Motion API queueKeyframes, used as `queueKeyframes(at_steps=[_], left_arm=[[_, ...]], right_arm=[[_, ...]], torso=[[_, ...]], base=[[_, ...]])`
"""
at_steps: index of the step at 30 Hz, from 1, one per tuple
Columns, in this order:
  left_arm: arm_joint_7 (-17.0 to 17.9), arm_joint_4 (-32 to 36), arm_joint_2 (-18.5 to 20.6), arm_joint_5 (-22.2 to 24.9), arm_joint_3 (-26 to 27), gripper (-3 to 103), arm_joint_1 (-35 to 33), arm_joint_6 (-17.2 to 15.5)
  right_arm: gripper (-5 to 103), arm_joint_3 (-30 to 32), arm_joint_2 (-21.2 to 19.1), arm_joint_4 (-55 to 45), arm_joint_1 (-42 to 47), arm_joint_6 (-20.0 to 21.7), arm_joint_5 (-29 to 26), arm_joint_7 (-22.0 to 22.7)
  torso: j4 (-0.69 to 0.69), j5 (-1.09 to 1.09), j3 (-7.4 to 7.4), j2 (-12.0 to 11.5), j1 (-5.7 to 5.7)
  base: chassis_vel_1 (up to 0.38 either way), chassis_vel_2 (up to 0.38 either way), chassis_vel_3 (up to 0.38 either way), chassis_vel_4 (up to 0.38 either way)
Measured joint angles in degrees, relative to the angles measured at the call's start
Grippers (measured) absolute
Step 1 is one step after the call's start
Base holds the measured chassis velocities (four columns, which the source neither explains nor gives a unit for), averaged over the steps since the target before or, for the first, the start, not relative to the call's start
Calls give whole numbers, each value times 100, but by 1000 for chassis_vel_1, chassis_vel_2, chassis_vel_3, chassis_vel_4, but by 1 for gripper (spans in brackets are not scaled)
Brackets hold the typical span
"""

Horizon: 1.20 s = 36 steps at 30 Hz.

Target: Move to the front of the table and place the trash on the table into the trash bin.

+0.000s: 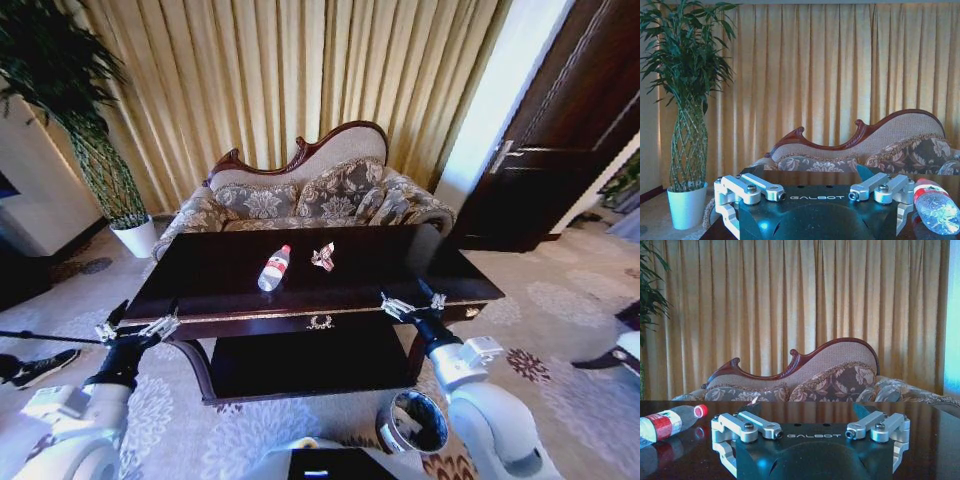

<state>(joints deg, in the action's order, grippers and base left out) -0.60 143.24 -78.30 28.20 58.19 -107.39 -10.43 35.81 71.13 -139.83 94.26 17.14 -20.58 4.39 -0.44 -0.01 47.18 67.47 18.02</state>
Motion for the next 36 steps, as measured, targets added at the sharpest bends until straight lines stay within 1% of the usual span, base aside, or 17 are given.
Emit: queueKeyframes(at_steps=[2,5,6,8,10,11,16,17,20,22,24,25,28,30,31,34,36], left_arm=[[1,0,1,8,3,100,-10,0],[3,0,8,46,51,100,-50,11],[3,0,8,46,51,100,-50,11],[3,0,-4,72,72,100,-58,17],[3,0,-35,122,101,100,-93,36],[3,0,-35,122,101,100,-93,36],[3,0,-136,153,110,100,-156,91],[3,0,-136,153,110,100,-156,91],[1,0,-169,133,108,100,-160,107],[1,0,-169,132,111,100,-161,107],[6,0,-158,131,169,100,-168,107],[6,0,-158,131,169,100,-168,107],[10,0,-163,132,258,100,-181,107],[10,0,-176,130,285,100,-184,107],[10,0,-176,130,285,100,-184,107],[11,0,-216,108,279,100,-179,99],[9,0,-224,104,272,100,-178,94]], right_arm=[[100,-4,-35,20,-20,33,-41,0],[100,-78,-270,218,-194,193,-401,0],[100,-78,-270,218,-194,193,-401,0],[100,-158,-418,366,-344,239,-583,0],[100,-277,-641,576,-646,315,-857,0],[100,-277,-641,576,-646,315,-857,0],[100,-584,-1106,1027,-1628,698,-1552,39],[100,-584,-1106,1027,-1628,698,-1552,39],[100,-995,-1350,1506,-2326,822,-1912,153],[100,-1069,-1374,1577,-2430,834,-1951,161],[100,-1507,-1488,1920,-2963,860,-2137,180],[100,-1507,-1488,1920,-2963,860,-2137,180],[100,-2066,-1544,2287,-3686,864,-2342,205],[100,-2451,-1521,2577,-4167,872,-2405,264],[100,-2451,-1521,2577,-4167,872,-2405,264],[100,-2861,-1385,2940,-4610,875,-2444,300],[100,-2941,-1342,3040,-4699,875,-2445,304]], torso=[[0,0,-1,1,-2],[0,2,-2,4,-6],[0,2,-2,4,-6],[0,2,-2,4,-5],[1,3,0,2,-4],[1,3,0,2,-4],[1,1,0,2,-2],[1,1,0,2,-2],[1,2,0,2,-2],[1,1,0,2,-2],[0,2,0,2,-2],[0,2,0,2,-2],[2,0,0,2,-2],[2,1,0,1,-2],[2,1,0,1,-2],[0,1,1,1,-1],[1,1,0,1,-1]], base=[[0,0,0,0],[0,0,0,0],[0,0,0,0],[0,0,0,0],[0,0,0,0],[0,0,0,0],[0,0,0,0],[0,0,0,0],[0,0,0,0],[0,0,0,0],[0,0,0,0],[0,0,0,0],[0,0,0,0],[0,0,0,0],[0,0,0,0],[0,0,0,0],[0,0,0,0]])
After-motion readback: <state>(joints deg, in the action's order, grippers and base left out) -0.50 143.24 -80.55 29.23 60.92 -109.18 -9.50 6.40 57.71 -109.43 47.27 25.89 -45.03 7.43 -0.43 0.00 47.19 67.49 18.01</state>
